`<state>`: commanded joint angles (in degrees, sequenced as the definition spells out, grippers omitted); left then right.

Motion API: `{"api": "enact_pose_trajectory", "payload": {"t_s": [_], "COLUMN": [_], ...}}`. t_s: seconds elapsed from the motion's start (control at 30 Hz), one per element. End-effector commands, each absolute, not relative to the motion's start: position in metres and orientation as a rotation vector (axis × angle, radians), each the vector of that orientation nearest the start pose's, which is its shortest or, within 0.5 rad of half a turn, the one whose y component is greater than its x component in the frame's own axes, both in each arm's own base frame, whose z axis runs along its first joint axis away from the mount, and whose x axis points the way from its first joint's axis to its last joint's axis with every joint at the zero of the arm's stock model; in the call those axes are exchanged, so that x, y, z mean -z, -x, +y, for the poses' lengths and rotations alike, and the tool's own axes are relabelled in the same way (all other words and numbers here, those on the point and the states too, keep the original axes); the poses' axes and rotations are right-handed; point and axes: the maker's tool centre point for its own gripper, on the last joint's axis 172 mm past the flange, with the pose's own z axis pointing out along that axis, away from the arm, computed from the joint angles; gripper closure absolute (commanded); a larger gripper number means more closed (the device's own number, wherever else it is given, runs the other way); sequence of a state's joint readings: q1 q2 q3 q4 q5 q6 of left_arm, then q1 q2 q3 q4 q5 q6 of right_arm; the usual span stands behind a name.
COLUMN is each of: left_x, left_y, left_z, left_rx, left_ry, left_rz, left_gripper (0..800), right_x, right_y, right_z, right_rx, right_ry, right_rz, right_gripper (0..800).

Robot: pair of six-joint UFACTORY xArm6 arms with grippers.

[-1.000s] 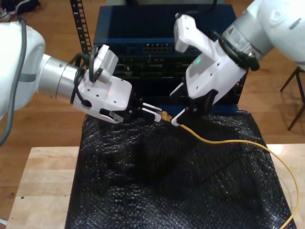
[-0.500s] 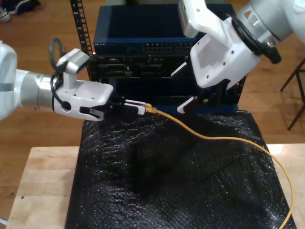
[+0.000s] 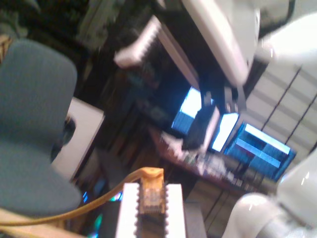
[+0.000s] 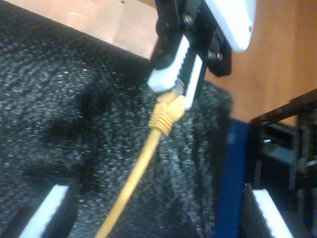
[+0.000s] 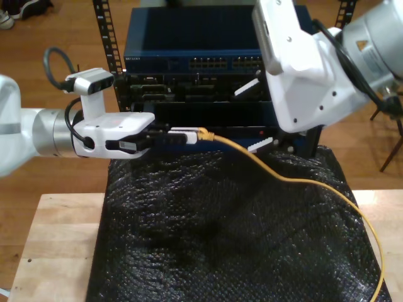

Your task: Grab the cable and plug it in

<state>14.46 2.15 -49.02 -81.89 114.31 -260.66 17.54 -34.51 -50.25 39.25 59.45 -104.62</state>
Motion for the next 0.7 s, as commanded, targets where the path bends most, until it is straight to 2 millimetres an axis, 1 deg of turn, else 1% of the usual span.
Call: {"api": "enact_pose_trajectory", "payload": {"t_s": [0.13,0.2,0.23,0.33,0.43,0.53,0.7], "left_x": [-0.368,-0.367,-0.366,-0.374,-0.383,-0.386,-0.391], "left_y": [-0.362,-0.359,-0.358,-0.36,-0.361,-0.358,-0.351], "left_z": [-0.189,-0.189,-0.189,-0.189,-0.188,-0.187,-0.185], "left_rx": [-0.667,-0.66,-0.655,-0.671,-0.685,-0.666,-0.642], "left_ry": [-1.167,-1.161,-1.156,-1.125,-1.095,-1.073,-1.022], "left_rz": [-0.737,-0.725,-0.72,-0.702,-0.682,-0.665,-0.653], "left_gripper": [783,783,783,783,784,786,789], "right_x": [-0.411,-0.407,-0.409,-0.413,-0.413,-0.412,-0.409], "right_y": [-0.353,-0.352,-0.352,-0.353,-0.35,-0.345,-0.342], "right_z": [0.261,0.264,0.264,0.265,0.275,0.281,0.282], "right_rx": [-1.249,-1.251,-1.264,-1.301,-1.315,-1.317,-1.316], "right_ry": [-1.725,-1.716,-1.706,-1.656,-1.586,-1.563,-1.563], "right_rz": [2.553,2.555,2.542,2.505,2.522,2.542,2.546], "right_gripper": [24,24,24,24,24,24,27]}}
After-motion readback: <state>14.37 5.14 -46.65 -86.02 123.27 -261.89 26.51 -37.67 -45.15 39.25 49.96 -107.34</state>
